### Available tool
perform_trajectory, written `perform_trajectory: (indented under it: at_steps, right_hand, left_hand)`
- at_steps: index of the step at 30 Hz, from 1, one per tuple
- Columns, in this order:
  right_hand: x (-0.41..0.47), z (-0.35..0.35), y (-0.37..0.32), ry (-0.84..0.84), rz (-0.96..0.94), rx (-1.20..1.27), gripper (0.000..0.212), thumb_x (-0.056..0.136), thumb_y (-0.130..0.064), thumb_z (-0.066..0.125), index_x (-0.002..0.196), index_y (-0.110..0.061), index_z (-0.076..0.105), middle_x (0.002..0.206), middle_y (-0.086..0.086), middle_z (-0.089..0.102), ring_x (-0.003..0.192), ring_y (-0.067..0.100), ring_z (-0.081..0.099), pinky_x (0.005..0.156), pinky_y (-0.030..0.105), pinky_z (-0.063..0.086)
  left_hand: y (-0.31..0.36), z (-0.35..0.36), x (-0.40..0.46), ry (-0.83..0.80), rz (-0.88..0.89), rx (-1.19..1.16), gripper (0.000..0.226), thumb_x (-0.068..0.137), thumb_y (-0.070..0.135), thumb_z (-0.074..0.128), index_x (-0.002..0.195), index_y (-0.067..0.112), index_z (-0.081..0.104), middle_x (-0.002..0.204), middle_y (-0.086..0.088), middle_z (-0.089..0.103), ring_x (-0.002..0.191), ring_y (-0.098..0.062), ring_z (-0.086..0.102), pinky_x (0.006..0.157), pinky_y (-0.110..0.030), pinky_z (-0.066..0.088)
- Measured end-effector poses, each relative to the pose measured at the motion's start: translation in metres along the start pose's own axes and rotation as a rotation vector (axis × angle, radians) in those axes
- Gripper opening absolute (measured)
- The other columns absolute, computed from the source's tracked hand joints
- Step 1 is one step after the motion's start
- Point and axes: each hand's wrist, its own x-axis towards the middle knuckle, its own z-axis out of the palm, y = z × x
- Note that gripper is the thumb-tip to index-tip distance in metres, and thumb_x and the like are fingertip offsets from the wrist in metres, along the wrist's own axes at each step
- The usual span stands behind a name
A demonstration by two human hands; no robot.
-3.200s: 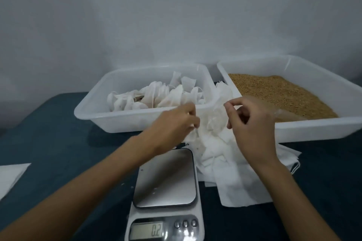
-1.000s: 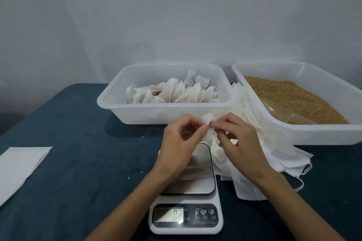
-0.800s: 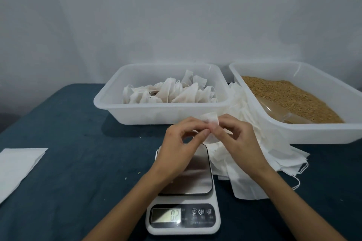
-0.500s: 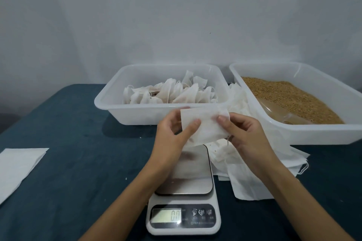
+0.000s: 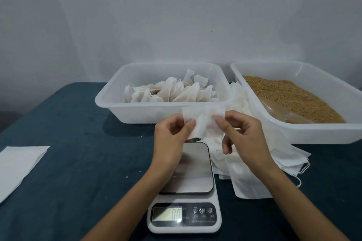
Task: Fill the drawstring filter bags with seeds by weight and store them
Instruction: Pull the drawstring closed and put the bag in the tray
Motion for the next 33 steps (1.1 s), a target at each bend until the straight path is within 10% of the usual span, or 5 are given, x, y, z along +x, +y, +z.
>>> perform_trajectory:
  at_steps: [8, 24, 33]
  right_hand:
    - [-0.001, 0.000, -0.001, 0.001, -0.027, 0.014, 0.035, 0.095, -0.034, 0.067, 0.080, -0.003, 0.067, 0.057, 0.012, 0.053, 0.040, 0.028, 0.058, 0.041, 0.029, 0.043]
    - [-0.006, 0.003, -0.003, 0.027, -0.036, -0.137, 0.056, 0.097, -0.042, 0.057, 0.085, 0.012, 0.058, 0.058, 0.026, 0.053, 0.043, 0.025, 0.067, 0.038, 0.031, 0.041]
    - [-0.006, 0.002, -0.009, -0.035, -0.017, -0.225, 0.046, 0.100, -0.047, 0.053, 0.071, -0.012, 0.060, 0.048, 0.005, 0.051, 0.033, 0.026, 0.057, 0.038, 0.023, 0.039]
  left_hand:
    - [0.003, -0.001, 0.000, 0.024, -0.071, -0.015, 0.020, 0.099, 0.019, 0.070, 0.096, 0.000, 0.075, 0.097, -0.025, 0.074, 0.082, -0.022, 0.065, 0.080, -0.042, 0.056]
    - [0.010, 0.003, -0.001, 0.013, -0.151, -0.078, 0.013, 0.101, 0.013, 0.065, 0.096, 0.010, 0.076, 0.083, -0.004, 0.075, 0.077, -0.021, 0.066, 0.067, -0.027, 0.058]
    - [0.001, 0.010, -0.016, -0.347, 0.431, 0.649, 0.082, 0.083, 0.023, 0.077, 0.156, 0.017, 0.040, 0.146, 0.003, 0.050, 0.139, -0.009, 0.043, 0.120, -0.031, 0.032]
